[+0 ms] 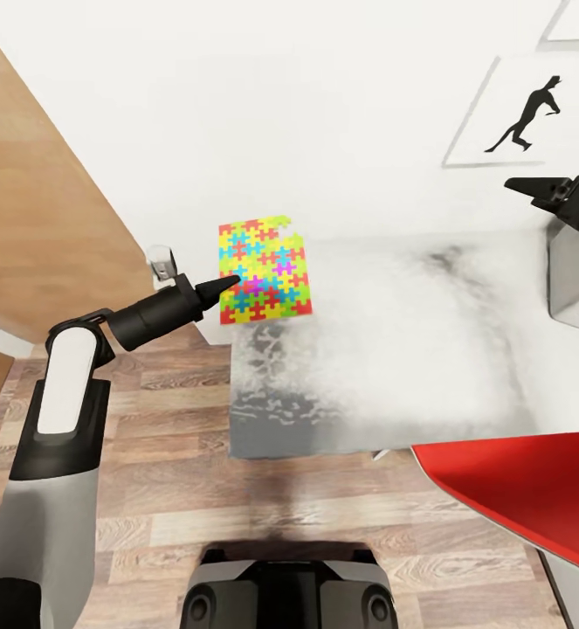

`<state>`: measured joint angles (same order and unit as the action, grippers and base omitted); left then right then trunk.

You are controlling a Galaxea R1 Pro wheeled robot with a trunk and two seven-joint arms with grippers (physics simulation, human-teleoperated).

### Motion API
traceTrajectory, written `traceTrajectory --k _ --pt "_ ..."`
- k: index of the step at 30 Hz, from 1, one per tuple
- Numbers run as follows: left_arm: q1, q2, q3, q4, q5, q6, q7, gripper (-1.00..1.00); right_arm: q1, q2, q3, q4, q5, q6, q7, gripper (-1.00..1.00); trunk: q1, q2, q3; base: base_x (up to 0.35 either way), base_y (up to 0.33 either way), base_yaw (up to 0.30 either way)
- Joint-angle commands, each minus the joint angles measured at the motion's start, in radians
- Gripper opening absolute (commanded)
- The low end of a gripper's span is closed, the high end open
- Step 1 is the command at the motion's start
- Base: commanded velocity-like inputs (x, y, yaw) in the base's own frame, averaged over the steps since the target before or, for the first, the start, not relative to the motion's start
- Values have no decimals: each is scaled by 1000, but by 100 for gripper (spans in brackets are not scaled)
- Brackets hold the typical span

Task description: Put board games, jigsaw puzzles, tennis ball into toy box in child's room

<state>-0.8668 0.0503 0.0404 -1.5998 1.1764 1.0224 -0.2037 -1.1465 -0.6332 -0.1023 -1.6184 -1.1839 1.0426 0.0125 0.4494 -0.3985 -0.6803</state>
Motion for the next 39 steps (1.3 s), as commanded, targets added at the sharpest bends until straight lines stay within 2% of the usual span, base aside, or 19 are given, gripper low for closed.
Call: traceTrajectory --k 1,8,20,26,33,34,36,39 --pt "0 0 2 0 -10 4 -11 -100 -1 -1 0 0 1 5 1 100 1 -1 0 0 0 0" --pt "1 -1 2 -4 -9 3 -13 -100 -2 -3 5 0 1 5 1 100 1 -1 12 -52 -91 0" --pt "1 -7 -3 -5 -9 3 -14 -100 -2 -4 7 0 1 5 1 100 1 -1 31 -118 -226 0" --pt "-19 -13 -24 -5 -8 5 -12 -100 -2 -6 7 0 1 5 1 100 1 -1 41 -104 -256 0" --pt "-158 -22 -53 0 -1 9 12 -100 0 -12 6 0 1 5 1 100 1 -1 52 -43 -262 0" --pt "-158 -22 -53 0 -1 9 12 -100 0 -12 6 0 1 5 1 100 1 -1 54 -20 -264 0" --pt "-191 -27 -56 0 19 10 35 -100 1 -21 6 0 1 5 1 100 1 -1 57 -14 -259 0" --pt "-226 -31 -65 0 71 10 91 -100 3 -35 5 0 1 5 1 100 1 -1 62 -8 -187 0"
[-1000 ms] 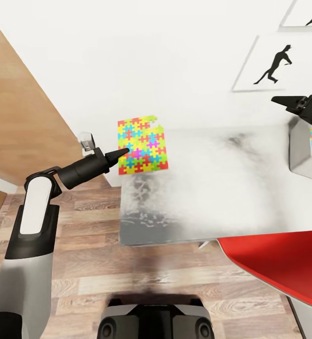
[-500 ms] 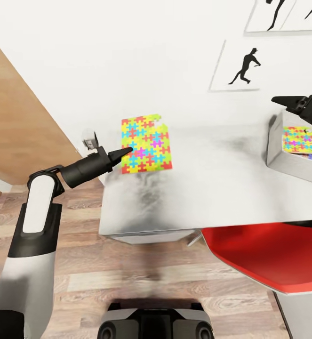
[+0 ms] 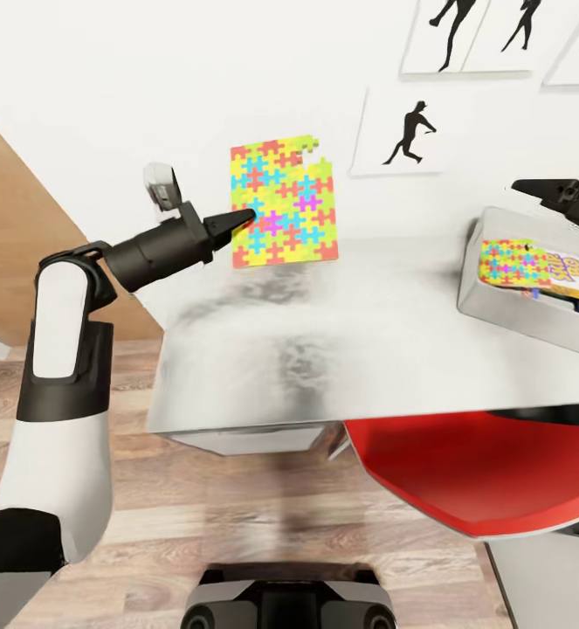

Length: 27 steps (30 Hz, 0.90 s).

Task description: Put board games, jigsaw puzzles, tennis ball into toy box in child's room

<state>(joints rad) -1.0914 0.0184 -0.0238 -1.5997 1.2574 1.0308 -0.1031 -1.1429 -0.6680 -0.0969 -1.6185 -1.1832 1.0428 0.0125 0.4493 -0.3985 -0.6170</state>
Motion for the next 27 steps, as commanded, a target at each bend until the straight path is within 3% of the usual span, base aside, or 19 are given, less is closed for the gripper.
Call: traceTrajectory --k 1,5,10,16,27 --pt "-1 0 0 0 -10 2 -9 -100 -1 0 -1 0 1 4 1 100 1 -2 0 -7 -149 0" --pt "-25 -3 -13 -3 56 1 84 -100 1 -16 -4 0 0 4 1 100 1 -2 7 -4 -88 0" --pt "-35 -8 -35 -4 90 1 148 -100 20 -31 -7 0 1 4 2 100 1 -2 15 -2 -41 0" --pt "-40 -12 -60 -5 119 1 176 -100 73 -41 -25 0 2 4 2 100 1 -2 25 -1 -16 0" --pt "-96 -16 -77 7 230 0 251 -100 127 -63 -84 0 1 4 5 100 1 -2 42 0 -4 0"
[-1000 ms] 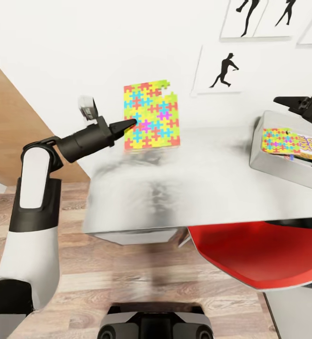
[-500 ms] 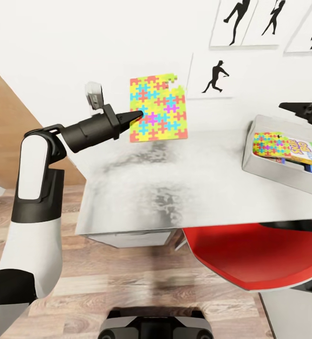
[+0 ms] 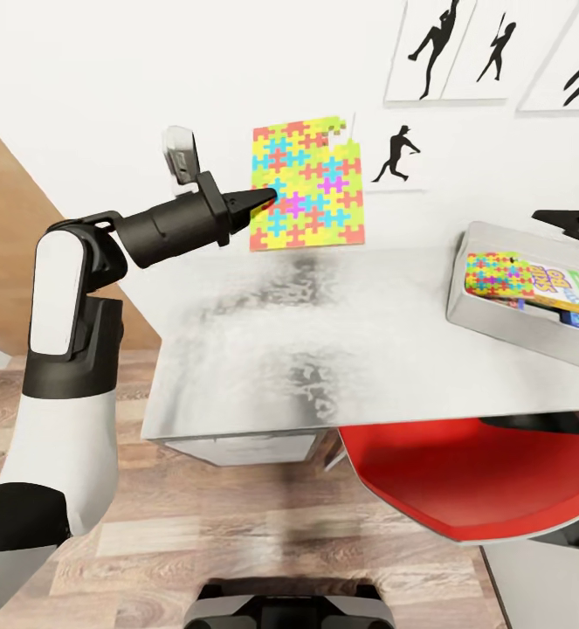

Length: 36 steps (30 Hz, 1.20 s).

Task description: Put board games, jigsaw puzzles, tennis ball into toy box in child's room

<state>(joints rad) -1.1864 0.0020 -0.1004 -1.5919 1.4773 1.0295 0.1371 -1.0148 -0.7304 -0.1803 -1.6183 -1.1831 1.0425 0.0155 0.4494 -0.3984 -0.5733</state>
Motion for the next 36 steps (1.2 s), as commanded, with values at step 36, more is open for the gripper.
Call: traceTrajectory --k 36 --pt "-43 -58 -56 -14 151 -4 208 -100 83 -24 -73 0 1 5 3 100 1 -2 36 10 -127 -102"
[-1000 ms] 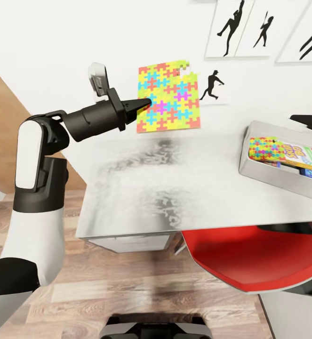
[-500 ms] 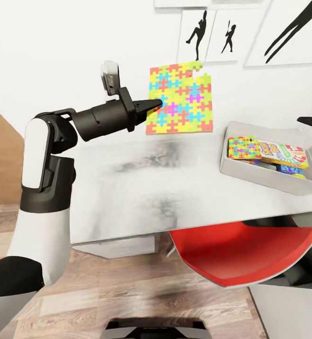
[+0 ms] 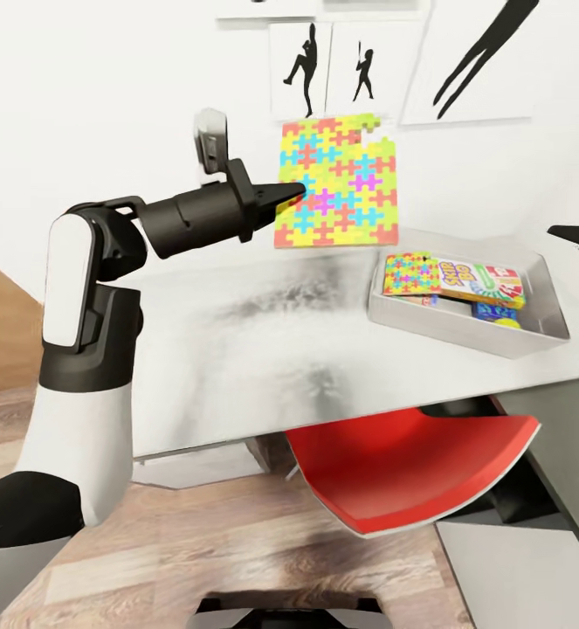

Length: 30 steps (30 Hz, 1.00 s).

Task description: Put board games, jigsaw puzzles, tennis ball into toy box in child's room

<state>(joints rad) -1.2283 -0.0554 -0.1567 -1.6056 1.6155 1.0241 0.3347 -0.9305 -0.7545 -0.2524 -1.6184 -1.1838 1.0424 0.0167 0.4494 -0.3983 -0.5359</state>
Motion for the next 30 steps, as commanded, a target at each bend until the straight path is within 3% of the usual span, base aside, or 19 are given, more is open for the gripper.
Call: traceTrajectory --k 1,18,30 --pt "-1 -3 1 0 13 1 21 -100 2 0 -1 0 2 5 2 100 1 -2 -1 15 -58 -223" --pt "-18 -13 -7 0 14 1 65 -100 17 0 -1 0 2 5 2 100 1 -2 -1 3 -13 -267" --pt "-28 -14 -14 0 14 1 67 -100 18 1 -1 0 1 5 2 100 1 -2 -1 153 -60 -80"
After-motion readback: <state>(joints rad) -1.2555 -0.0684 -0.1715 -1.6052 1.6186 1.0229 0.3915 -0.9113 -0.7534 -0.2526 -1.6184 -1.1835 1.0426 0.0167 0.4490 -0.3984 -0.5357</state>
